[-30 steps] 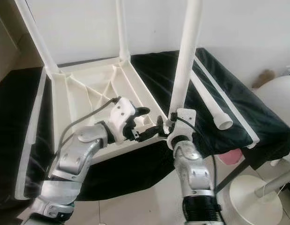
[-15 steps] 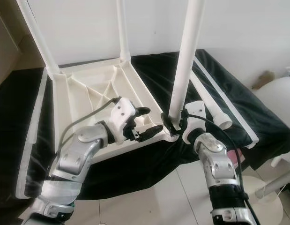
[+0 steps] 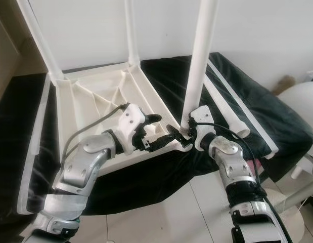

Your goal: Building children table

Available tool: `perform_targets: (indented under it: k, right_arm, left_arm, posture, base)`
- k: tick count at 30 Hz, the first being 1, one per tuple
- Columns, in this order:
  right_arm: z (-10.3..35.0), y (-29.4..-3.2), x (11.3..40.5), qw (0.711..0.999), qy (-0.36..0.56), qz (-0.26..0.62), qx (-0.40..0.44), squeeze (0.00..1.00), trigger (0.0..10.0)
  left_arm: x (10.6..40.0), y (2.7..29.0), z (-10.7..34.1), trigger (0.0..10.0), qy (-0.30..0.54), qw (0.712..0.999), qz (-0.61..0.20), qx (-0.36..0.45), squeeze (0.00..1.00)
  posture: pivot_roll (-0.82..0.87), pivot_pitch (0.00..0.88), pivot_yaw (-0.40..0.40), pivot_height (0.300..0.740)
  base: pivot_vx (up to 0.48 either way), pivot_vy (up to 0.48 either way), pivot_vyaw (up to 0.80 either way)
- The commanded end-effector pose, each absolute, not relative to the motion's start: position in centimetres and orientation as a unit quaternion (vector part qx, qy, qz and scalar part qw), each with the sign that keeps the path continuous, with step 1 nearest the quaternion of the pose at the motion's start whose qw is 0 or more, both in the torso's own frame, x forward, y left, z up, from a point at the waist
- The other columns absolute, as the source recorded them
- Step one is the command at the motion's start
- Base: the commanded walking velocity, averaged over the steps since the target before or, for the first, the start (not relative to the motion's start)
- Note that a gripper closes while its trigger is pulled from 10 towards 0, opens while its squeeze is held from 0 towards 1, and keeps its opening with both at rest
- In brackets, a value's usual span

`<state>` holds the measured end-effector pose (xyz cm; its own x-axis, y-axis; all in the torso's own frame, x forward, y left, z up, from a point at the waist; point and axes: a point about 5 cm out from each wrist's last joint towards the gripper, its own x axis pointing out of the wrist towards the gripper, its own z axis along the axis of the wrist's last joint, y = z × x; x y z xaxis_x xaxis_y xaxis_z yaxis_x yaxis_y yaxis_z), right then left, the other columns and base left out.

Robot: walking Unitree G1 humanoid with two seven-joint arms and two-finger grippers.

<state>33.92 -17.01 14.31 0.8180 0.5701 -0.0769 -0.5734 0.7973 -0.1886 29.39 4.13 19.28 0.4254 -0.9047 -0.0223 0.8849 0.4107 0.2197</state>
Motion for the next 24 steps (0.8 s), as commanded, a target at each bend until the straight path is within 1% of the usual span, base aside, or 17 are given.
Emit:
perform_targets:
  k: [1, 2, 11, 12, 14, 16, 19, 24]
  right_arm:
    - [14.1, -16.6, 34.0, 0.942, 0.014, 0.314, -0.114, 0.00, 4.3]
    - [13.9, -16.8, 33.9, 0.942, 0.016, 0.314, -0.114, 0.00, 0.0]
    - [12.4, -17.9, 33.2, 0.945, 0.032, 0.308, -0.103, 0.00, 0.0]
    - [12.1, -18.2, 33.1, 0.952, 0.037, 0.293, -0.080, 0.00, 10.0]
    - [12.1, -18.2, 33.1, 0.952, 0.037, 0.293, -0.080, 0.00, 10.0]
    - [11.9, -18.0, 32.9, 0.959, 0.039, 0.276, -0.055, 0.00, 10.0]
    - [11.7, -17.9, 32.9, 0.967, 0.043, 0.245, -0.050, 0.00, 10.0]
    - [11.6, -17.9, 32.8, 0.970, 0.046, 0.234, -0.048, 0.00, 10.0]
  left_arm:
    - [29.9, 4.5, 19.6, 10.0, -0.055, 0.861, -0.497, 0.097, 0.00]
    - [29.8, 4.6, 19.6, 10.0, -0.055, 0.862, -0.495, 0.096, 0.00]
    - [29.5, 4.8, 19.4, 10.0, -0.051, 0.866, -0.489, 0.093, 0.00]
    - [29.5, 4.8, 19.4, 10.0, -0.051, 0.866, -0.489, 0.091, 0.00]
    - [29.5, 4.8, 19.4, 10.0, -0.051, 0.866, -0.489, 0.091, 0.00]
    - [29.5, 4.8, 19.4, 10.0, -0.051, 0.866, -0.489, 0.091, 0.00]
    - [29.5, 4.8, 19.4, 10.0, -0.052, 0.866, -0.489, 0.089, 0.00]
    - [29.5, 4.7, 19.4, 10.0, -0.052, 0.866, -0.489, 0.089, 0.00]
  posture:
    - [0.01, 0.000, 0.011, 0.740]
    - [0.02, 0.000, 0.002, 0.740]
    - [0.03, 0.000, -0.004, 0.740]
    - [0.02, 0.000, -0.005, 0.740]
    - [0.02, 0.000, -0.005, 0.740]
    - [0.02, 0.000, -0.007, 0.740]
    - [0.02, 0.000, -0.008, 0.740]
    - [0.02, 0.000, -0.009, 0.740]
  base:
    - [0.000, 0.000, 0.00]
    - [0.000, 0.000, 0.00]
    - [0.000, 0.000, 0.00]
    - [0.000, 0.000, 0.00]
    - [0.000, 0.000, 0.00]
    - [0.000, 0.000, 0.00]
    - [0.000, 0.000, 0.00]
    - [0.000, 0.000, 0.00]
